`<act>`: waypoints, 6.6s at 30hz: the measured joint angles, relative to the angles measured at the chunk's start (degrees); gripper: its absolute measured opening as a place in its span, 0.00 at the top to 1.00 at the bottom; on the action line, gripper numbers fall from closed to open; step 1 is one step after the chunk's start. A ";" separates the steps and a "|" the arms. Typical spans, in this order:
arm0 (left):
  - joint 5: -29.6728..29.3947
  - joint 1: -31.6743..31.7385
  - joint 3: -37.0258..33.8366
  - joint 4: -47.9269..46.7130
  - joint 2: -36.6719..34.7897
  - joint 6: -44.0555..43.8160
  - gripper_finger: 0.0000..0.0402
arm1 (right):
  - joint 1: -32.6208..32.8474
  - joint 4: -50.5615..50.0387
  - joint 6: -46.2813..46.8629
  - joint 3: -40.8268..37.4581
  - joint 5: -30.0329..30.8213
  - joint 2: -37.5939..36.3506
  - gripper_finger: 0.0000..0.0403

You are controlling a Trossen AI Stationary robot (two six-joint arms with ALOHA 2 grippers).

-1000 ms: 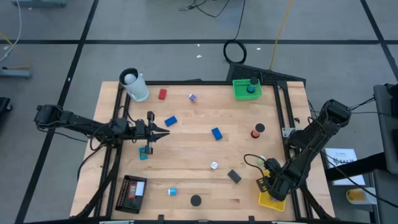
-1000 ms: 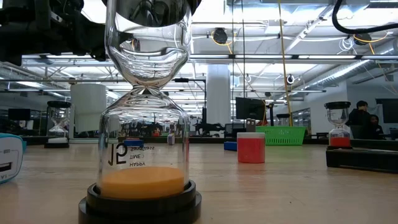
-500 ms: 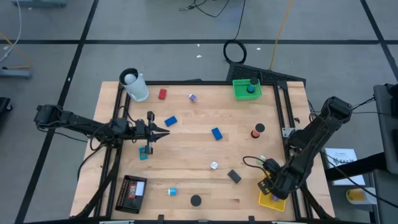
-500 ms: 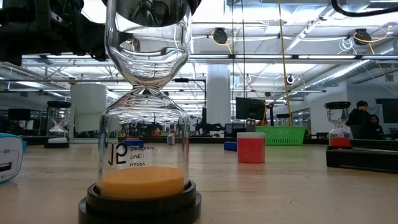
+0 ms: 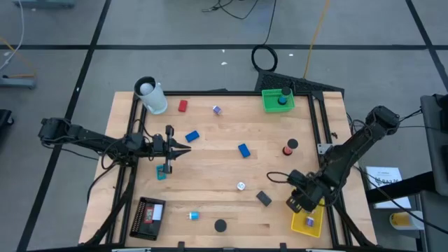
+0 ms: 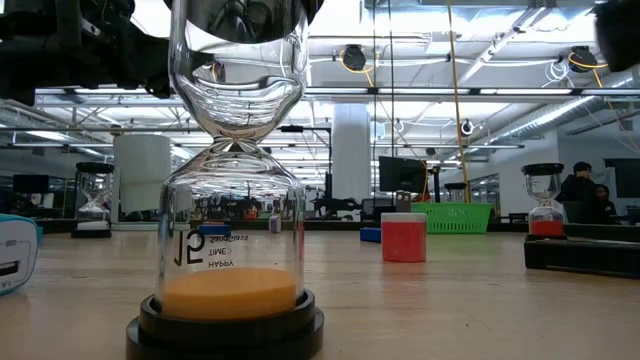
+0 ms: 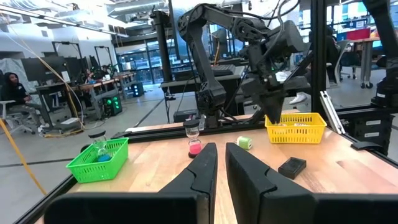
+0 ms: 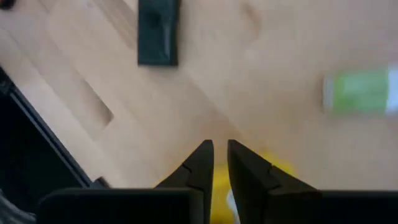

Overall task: Pick & Place Office items
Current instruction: Put the light blue digital clock into the black bin

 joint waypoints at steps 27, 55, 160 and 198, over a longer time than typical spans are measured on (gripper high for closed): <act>-0.01 0.01 0.00 0.00 0.02 0.00 0.90 | -24.92 63.51 -86.67 -10.13 4.94 3.72 1.00; 0.01 -0.01 0.00 0.13 0.02 -4.61 0.90 | -44.69 82.67 -99.64 -14.93 -18.25 4.52 1.00; -6.90 -30.37 21.94 -96.62 19.80 -100.97 0.46 | -41.91 87.38 -93.52 -36.46 -7.68 -27.96 1.00; -6.09 -58.08 45.72 -101.86 23.79 -122.14 0.87 | -41.92 87.32 -93.51 -36.44 -7.68 -27.96 1.00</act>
